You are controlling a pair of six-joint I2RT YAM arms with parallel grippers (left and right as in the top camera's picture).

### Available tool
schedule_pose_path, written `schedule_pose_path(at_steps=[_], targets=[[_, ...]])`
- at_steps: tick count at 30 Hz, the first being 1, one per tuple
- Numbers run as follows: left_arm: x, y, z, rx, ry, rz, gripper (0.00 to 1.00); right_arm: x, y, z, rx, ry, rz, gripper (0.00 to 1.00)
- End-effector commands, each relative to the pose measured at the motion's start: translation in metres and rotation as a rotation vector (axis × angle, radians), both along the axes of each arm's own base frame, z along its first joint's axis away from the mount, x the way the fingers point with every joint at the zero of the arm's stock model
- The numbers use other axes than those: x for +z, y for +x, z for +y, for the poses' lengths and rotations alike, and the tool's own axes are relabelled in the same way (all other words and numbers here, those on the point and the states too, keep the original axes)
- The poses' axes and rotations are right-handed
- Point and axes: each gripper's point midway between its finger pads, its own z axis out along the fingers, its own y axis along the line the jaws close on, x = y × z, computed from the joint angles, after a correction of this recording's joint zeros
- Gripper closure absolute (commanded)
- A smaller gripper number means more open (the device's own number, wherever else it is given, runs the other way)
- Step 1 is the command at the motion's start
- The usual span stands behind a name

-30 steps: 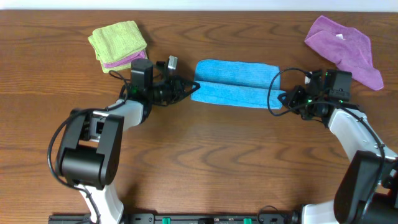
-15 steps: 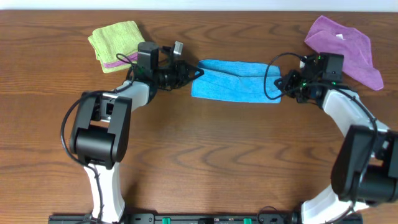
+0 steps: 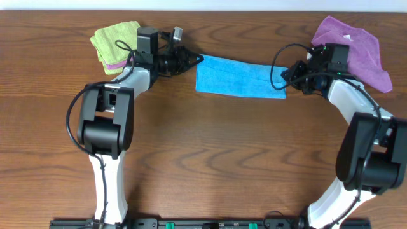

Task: Fold the cloth
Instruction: 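Lift the bottom corners and fold them up toward the top edge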

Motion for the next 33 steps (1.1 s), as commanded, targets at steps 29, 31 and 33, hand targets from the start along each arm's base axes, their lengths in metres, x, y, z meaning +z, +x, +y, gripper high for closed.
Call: schedule_pose_path(at_steps=[29,31,33], targets=[[-0.014,0.022,0.001,-0.037,0.044,-0.028,0.94,-0.011,0.020,-0.020,-0.092,-0.037,0.035,0.98],[-0.018,0.020,0.000,-0.046,0.038,-0.014,0.94,-0.013,0.017,-0.020,-0.088,-0.038,0.046,0.99],[-0.020,0.018,-0.001,-0.050,0.037,-0.002,0.94,-0.016,0.013,-0.019,-0.088,-0.040,0.070,0.99]])
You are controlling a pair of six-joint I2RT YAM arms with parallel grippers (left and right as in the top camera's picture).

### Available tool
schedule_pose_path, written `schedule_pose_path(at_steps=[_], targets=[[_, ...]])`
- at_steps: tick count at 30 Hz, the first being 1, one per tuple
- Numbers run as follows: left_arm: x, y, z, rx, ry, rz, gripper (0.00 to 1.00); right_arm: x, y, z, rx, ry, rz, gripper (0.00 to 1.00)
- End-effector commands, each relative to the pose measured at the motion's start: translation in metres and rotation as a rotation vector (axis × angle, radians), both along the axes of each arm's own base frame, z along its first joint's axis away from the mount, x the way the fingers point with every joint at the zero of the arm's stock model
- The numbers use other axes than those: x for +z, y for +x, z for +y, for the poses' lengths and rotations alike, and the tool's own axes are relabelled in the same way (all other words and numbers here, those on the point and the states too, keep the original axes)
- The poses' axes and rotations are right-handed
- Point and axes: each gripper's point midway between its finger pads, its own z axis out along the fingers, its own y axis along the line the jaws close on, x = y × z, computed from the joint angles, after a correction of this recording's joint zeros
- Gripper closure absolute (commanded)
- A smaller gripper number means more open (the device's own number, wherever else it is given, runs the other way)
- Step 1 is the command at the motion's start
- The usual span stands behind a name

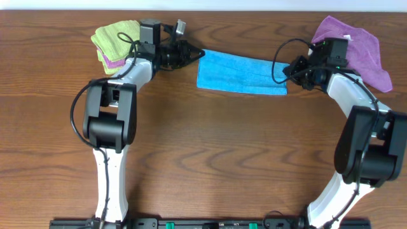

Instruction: Fold the cloth

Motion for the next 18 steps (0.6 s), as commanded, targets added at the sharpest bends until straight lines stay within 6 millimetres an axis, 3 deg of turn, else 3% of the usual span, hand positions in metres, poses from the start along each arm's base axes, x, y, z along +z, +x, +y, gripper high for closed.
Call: schedule_pose_path(at_steps=[1,7,18], targets=[[-0.010,-0.001,0.003,-0.015,-0.001,0.011,0.94,-0.009,-0.002,-0.010,-0.033,-0.023,0.039,0.99],[-0.018,-0.009,0.004,-0.024,0.011,0.062,0.94,-0.016,-0.012,-0.012,-0.026,-0.046,0.088,0.98],[-0.024,-0.012,0.005,-0.025,0.030,0.076,0.94,-0.020,-0.013,-0.017,-0.042,-0.073,0.096,0.99]])
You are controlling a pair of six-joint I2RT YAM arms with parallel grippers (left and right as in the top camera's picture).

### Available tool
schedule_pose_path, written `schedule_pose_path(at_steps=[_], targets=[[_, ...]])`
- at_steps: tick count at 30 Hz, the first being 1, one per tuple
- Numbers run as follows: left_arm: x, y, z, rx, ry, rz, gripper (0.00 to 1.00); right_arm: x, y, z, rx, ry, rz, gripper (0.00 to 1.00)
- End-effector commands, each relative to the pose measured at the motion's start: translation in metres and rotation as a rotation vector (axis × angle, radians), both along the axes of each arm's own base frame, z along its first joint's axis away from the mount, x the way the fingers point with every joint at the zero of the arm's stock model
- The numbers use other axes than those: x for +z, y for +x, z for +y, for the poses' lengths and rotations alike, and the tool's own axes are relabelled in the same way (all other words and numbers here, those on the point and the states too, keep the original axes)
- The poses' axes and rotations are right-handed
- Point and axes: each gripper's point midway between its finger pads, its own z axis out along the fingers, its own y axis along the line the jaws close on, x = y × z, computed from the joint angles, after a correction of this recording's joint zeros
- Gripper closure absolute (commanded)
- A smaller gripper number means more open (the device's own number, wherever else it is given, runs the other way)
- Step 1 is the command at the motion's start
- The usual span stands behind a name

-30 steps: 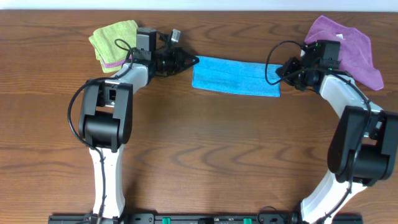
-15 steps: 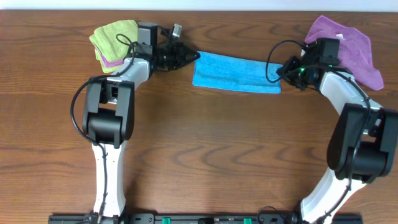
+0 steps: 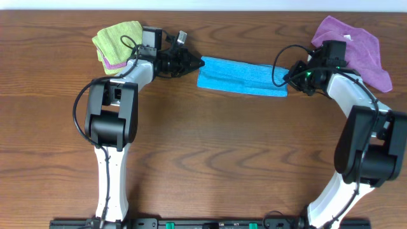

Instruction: Fold the cloth

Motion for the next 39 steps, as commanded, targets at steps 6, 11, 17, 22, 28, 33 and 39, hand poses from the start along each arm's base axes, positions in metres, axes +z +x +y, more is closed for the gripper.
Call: schedule_pose_path(at_steps=[6,11,17,22,28,33,39], targets=[[-0.003,0.007,0.006,0.016,0.021,-0.025,0.94,-0.007,0.005,-0.013,-0.024,-0.050,0.002,0.82],[-0.002,0.008,0.005,0.015,0.020,-0.029,0.62,-0.006,0.007,-0.014,-0.027,-0.049,-0.004,0.54],[-0.002,0.008,0.005,0.015,0.019,-0.029,0.05,-0.006,0.007,-0.014,-0.027,-0.049,-0.006,0.33],[0.009,0.009,0.002,-0.013,-0.018,-0.063,0.04,-0.006,0.007,-0.013,-0.025,-0.046,-0.006,0.25],[0.038,0.020,-0.003,-0.034,-0.048,-0.127,0.05,-0.004,0.007,-0.012,-0.022,-0.040,-0.007,0.18],[0.059,0.025,-0.004,-0.036,-0.053,-0.171,0.04,-0.001,0.007,-0.010,-0.017,-0.032,-0.015,0.15],[0.091,0.014,-0.010,-0.073,-0.037,-0.241,0.05,-0.001,0.007,-0.011,-0.019,-0.031,-0.013,0.14]])
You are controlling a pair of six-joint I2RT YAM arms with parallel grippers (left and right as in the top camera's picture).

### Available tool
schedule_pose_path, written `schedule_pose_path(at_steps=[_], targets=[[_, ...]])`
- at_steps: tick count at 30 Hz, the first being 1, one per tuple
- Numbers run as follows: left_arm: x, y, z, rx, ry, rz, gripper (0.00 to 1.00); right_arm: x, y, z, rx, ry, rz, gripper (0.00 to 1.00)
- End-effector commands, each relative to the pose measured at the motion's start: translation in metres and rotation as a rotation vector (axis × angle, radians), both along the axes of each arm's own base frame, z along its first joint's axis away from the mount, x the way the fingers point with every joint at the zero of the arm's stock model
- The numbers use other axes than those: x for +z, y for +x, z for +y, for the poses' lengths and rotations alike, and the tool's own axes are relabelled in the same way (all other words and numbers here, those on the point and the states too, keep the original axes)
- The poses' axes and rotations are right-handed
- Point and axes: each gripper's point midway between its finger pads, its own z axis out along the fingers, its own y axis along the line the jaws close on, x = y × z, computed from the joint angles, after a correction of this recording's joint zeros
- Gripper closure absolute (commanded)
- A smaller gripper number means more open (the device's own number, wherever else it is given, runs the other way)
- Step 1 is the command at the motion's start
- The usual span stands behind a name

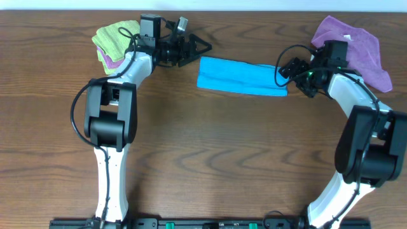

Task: Fold the cloth
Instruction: 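Move the left gripper to the folded cloth's left end and grasp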

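Note:
The blue cloth (pixel 238 76) lies on the table as a narrow folded strip, running left to right near the far edge. My left gripper (pixel 202 46) is open, up and to the left of the strip's left end, and clear of it. At the strip's right end is my right gripper (pixel 283 71). Its fingers look spread, with no cloth lifted between them. Only the overhead view is given, so the contact at the right end is not plain.
A green cloth (pixel 114 37) on a small purple one (pixel 113 62) lies at the far left, behind my left arm. A crumpled purple cloth (pixel 359 44) lies at the far right, behind my right wrist. The brown wooden table (pixel 210 152) spreads toward the near edge.
My left gripper was at the strip's left end. It is now open, farther back and off the cloth. The right gripper's fingers look parted now. The strip lies flatter and narrower.
Both grippers first held the ends of a wider blue cloth. At the following moments they sat farther back with the cloth's ends, and the cloth showed as a narrower strip. Now the strip lies folded on the table and the left gripper is off it.

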Motion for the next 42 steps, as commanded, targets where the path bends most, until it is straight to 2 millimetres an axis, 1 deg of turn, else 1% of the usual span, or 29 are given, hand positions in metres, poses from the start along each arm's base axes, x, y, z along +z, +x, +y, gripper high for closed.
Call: schedule_pose_path(at_steps=[1,5,8,11,12,14,16,19,23,29,33,34,35,37,38,39,40,42], targets=[[0.050,-0.006,-0.006,-0.044,-0.005,-0.130,0.05,0.001,0.003,-0.001,0.004,0.008,-0.004,0.14],[0.061,-0.018,-0.011,-0.069,0.005,-0.124,0.05,0.001,0.003,-0.001,0.004,0.009,-0.004,0.13],[0.062,-0.029,-0.016,-0.091,0.019,-0.094,0.04,0.001,0.003,0.001,0.011,0.021,-0.006,0.12],[0.057,-0.050,-0.019,-0.142,0.059,-0.071,0.04,0.001,0.002,0.001,0.010,0.022,0.001,0.09],[0.052,-0.059,-0.018,-0.158,0.098,-0.062,0.04,0.000,0.000,-0.001,0.006,0.024,0.009,0.07],[0.041,-0.066,-0.014,-0.167,0.174,-0.061,0.05,0.000,-0.003,-0.005,0.000,0.023,0.020,0.04],[0.034,-0.065,-0.011,-0.156,0.215,-0.061,0.05,0.000,-0.007,-0.012,-0.006,0.020,0.029,0.03],[0.023,-0.056,-0.002,-0.109,0.302,-0.075,0.05,0.000,-0.013,-0.023,-0.020,0.018,0.046,0.01],[0.014,-0.050,0.003,-0.092,0.379,-0.109,0.04,0.002,-0.018,-0.028,0.004,0.055,0.044,0.01],[0.006,-0.055,-0.008,-0.126,0.451,-0.163,0.05,0.003,-0.019,-0.027,0.016,0.070,0.038,0.01],[0.005,-0.063,-0.023,-0.187,0.465,-0.222,0.05,0.003,-0.019,-0.026,0.018,0.074,0.041,0.01],[0.006,-0.064,-0.025,-0.200,0.463,-0.233,0.02,0.003,-0.020,-0.026,0.018,0.075,0.044,0.01],[0.006,-0.065,-0.027,-0.206,0.463,-0.240,0.07,0.002,-0.021,-0.025,0.018,0.076,0.049,0.01],[0.006,-0.066,-0.029,-0.210,0.463,-0.242,0.27,0.002,-0.023,-0.025,0.018,0.078,0.058,0.01],[0.006,-0.066,-0.029,-0.209,0.462,-0.244,0.55,0.002,-0.023,-0.025,0.018,0.079,0.060,0.01],[0.006,-0.065,-0.029,-0.209,0.462,-0.245,0.80,0.001,-0.024,-0.025,0.018,0.079,0.063,0.01],[0.007,-0.065,-0.029,-0.207,0.462,-0.247,0.94,0.001,-0.025,-0.024,0.018,0.080,0.066,0.01],[0.007,-0.064,-0.027,-0.204,0.462,-0.246,0.94,0.001,-0.026,-0.024,0.018,0.082,0.071,0.01]])
